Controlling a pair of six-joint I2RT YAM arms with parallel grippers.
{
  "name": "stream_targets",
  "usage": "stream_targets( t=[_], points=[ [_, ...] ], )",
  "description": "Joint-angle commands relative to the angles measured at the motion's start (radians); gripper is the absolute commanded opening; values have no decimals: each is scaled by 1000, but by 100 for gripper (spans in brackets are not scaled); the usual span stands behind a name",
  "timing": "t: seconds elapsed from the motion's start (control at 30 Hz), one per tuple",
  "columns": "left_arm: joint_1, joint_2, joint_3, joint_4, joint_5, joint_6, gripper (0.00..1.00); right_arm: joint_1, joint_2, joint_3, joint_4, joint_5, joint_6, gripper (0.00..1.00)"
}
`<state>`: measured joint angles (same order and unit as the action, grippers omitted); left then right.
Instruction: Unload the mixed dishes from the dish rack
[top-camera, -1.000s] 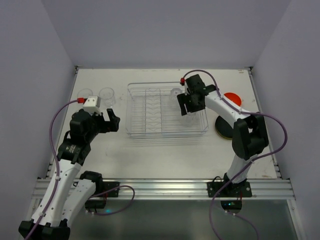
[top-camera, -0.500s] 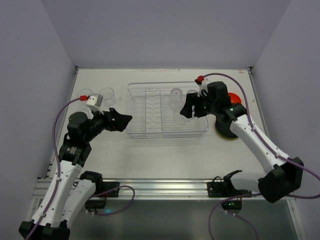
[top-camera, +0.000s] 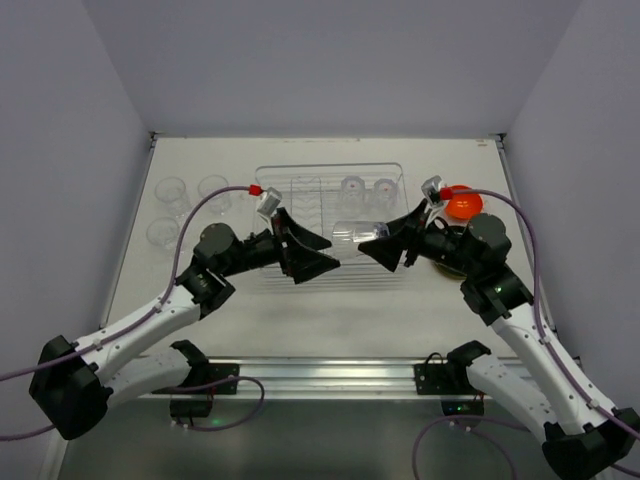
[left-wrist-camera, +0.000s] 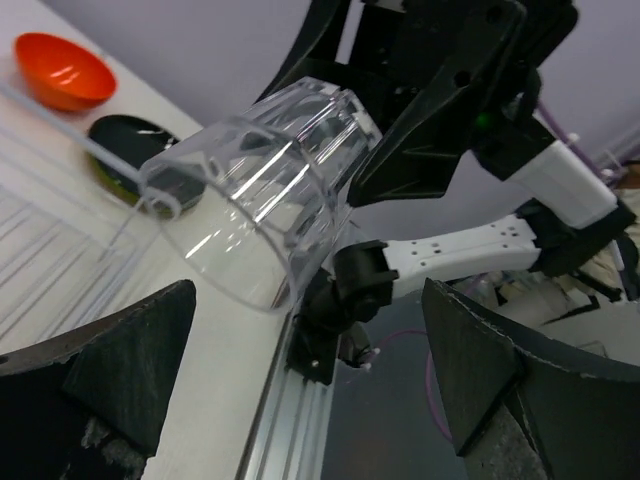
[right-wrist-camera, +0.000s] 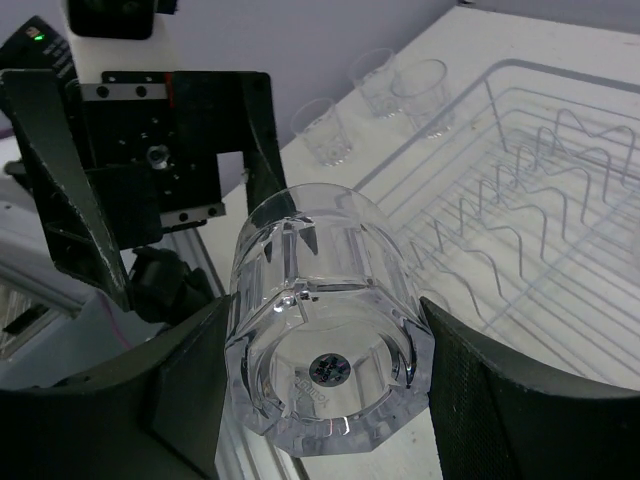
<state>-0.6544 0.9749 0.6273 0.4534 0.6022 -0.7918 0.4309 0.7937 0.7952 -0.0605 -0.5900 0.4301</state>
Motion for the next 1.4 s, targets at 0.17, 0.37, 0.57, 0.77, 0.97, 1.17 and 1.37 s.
stream_targets(
  t=[0.17, 0.37, 0.57, 0.77, 0.97, 1.17, 1.37],
  points=[
    [-185, 99, 71, 404, -13, -43, 78, -3, -91, -42, 220, -189, 48, 0],
    [-212, 91, 43, 462, -16, -49, 11, -1, -126, -82, 290, -222, 70, 0],
    [-217, 1, 9, 366, -97, 20, 0, -3, -160, -102, 298, -167, 68, 76],
    [-214, -62, 361, -593, -655, 345, 0, -3, -153, -61, 36, 517, 39, 99],
    [146, 99, 647, -1101, -1056, 345, 0, -3, -85, -62, -38, 737, 82, 99],
    [472, 218, 640, -1148, -874, 391, 0, -3, -111, -88, -38, 860, 87, 99],
    [529, 422, 695, -1187, -817, 457, 0, -3, -133, -114, -29, 909, 101, 99]
  ],
)
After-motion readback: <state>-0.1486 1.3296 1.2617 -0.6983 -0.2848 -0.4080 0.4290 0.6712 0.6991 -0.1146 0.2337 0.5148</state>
